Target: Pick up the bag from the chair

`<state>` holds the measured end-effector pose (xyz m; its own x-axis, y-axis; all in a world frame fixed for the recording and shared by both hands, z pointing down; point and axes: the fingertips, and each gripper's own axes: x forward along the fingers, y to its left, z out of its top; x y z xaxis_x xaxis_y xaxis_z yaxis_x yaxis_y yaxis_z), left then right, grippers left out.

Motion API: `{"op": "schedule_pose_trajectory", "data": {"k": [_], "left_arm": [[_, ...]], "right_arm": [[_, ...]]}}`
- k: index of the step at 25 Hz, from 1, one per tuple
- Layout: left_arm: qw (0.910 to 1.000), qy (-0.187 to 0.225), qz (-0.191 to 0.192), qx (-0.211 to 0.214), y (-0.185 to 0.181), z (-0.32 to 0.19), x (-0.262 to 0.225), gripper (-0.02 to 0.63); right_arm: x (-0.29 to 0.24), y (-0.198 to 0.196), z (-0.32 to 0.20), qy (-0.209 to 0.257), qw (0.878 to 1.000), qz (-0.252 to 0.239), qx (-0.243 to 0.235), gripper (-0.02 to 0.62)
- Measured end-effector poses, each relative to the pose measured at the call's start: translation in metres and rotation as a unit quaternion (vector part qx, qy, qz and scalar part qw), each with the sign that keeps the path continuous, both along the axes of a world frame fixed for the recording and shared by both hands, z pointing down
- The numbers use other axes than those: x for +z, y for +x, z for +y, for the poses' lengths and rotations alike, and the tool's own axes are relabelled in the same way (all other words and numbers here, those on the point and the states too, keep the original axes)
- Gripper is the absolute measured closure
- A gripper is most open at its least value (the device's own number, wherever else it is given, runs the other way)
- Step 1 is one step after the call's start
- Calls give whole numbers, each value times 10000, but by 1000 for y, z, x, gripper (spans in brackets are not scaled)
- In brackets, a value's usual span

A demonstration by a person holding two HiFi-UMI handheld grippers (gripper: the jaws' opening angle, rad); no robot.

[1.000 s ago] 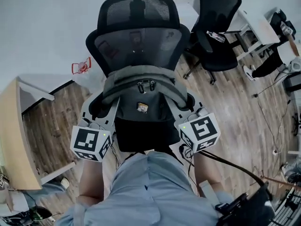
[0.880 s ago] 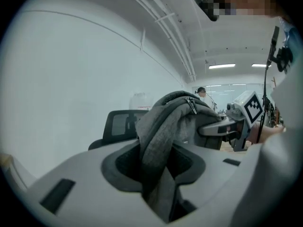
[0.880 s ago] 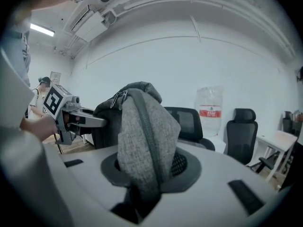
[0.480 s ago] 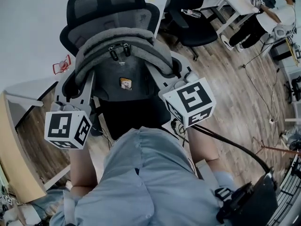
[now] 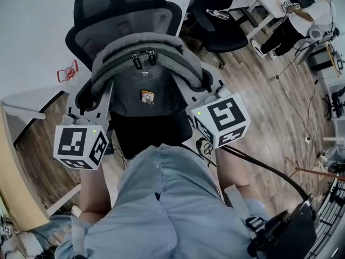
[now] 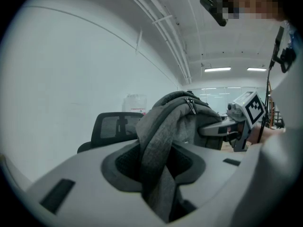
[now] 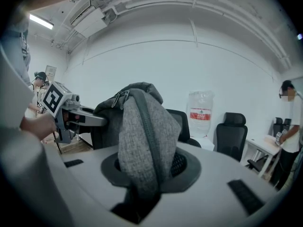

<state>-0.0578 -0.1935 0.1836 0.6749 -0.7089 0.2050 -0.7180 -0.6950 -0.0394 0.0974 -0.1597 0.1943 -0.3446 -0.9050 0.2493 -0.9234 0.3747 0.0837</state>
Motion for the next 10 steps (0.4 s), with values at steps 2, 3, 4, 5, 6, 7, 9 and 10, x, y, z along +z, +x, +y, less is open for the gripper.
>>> {"op": "schedule_pose_trajectory", "data": {"k": [2,3,4,5,6,7,9,10], "left_arm": [[10000,3,-8,-18,0,0,0,472],[10000,2,-12,-27,0,0,1,472],[10000,0,-14,-35,0,0,1,471],[10000,0,-14,-42,0,1,2,472],[10000,2,-11,-48,0,2,3,472],[10000,6,-6,-52,0,2,3,472],[10000,17,3,-59,1,4,2,471],[10000,23,8,-62,1,4,2,471]], "right_arm": [[1,0,0,1,10000,-13,-8,503],[1,0,0,3,10000,-14,-14,504],[2,0,0,7,10000,-13,-19,504],[2,0,1,12,10000,-12,-25,503],[2,0,1,19,10000,-9,-30,503],[2,0,1,28,10000,-7,-35,503],[2,1,2,47,10000,-2,-41,503],[1,1,3,55,10000,0,-44,503]]}}
